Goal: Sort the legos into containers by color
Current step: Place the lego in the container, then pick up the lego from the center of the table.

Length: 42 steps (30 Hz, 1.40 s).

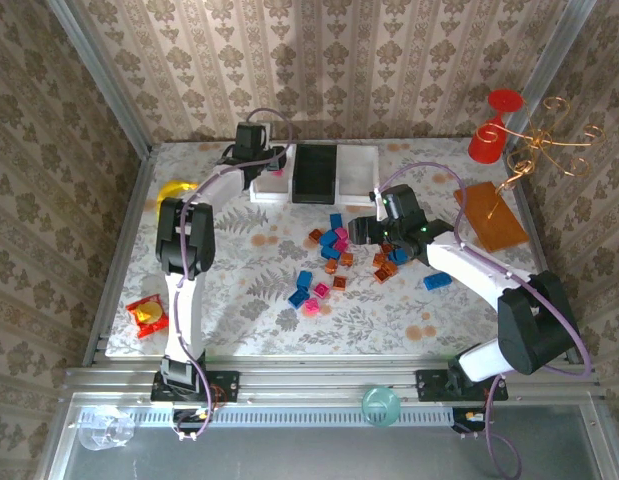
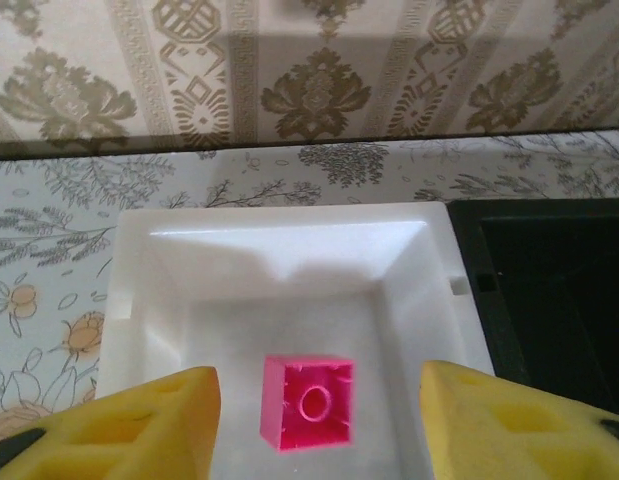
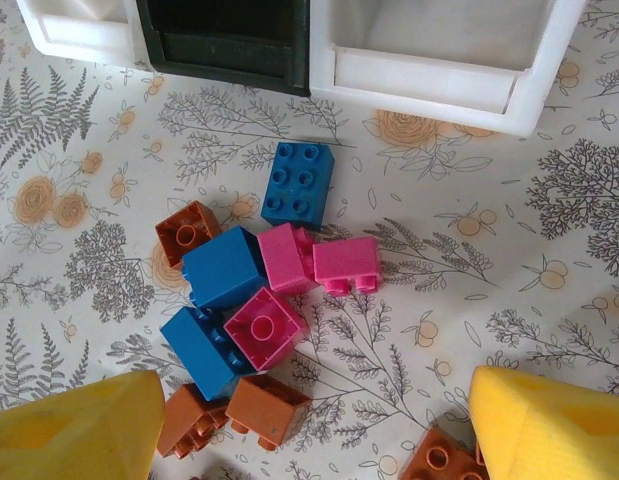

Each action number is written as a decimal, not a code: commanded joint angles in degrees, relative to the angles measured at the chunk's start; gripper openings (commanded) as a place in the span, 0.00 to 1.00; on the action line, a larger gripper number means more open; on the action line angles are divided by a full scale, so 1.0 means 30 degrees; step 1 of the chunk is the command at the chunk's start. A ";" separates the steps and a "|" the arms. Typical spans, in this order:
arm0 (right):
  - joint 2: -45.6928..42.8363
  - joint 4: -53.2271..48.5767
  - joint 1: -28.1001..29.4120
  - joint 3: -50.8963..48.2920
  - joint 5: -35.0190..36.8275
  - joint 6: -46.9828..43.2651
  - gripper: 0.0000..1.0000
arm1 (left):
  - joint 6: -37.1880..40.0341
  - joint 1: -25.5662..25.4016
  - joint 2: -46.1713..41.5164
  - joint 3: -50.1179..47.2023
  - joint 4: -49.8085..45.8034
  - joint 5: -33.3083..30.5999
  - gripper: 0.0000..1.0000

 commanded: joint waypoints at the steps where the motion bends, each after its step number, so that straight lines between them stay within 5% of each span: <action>1: -0.0545 -0.0597 0.0178 0.0336 0.0613 -0.0112 0.82 | 0.0233 0.0119 -0.1695 -0.0330 -0.0247 0.0959 0.65; 12: -0.0562 0.1734 0.0297 -0.0789 0.0083 -0.1533 0.84 | -0.1257 -0.0482 -1.0914 -1.1799 0.3794 0.3680 0.69; 20: -0.1824 0.4915 0.0296 -0.3219 -0.0059 -0.1685 0.88 | -0.0596 -0.2635 -1.7175 -1.9292 0.1008 0.2683 0.71; 25: -0.2421 0.5342 0.0296 -0.3808 0.1016 -0.1580 0.88 | -0.0467 -0.5525 -1.9342 -2.1703 -0.0648 0.2510 0.74; 34: -0.2545 0.5462 0.0296 -0.4172 0.1421 -0.1249 0.89 | -0.1480 -0.8790 -1.7274 -2.0929 -0.1604 0.1724 0.74; 42: -0.3124 0.5302 0.0296 -0.4726 0.1439 -0.1208 0.90 | -0.1524 -0.9356 -1.3636 -1.9444 -0.1538 0.0793 0.66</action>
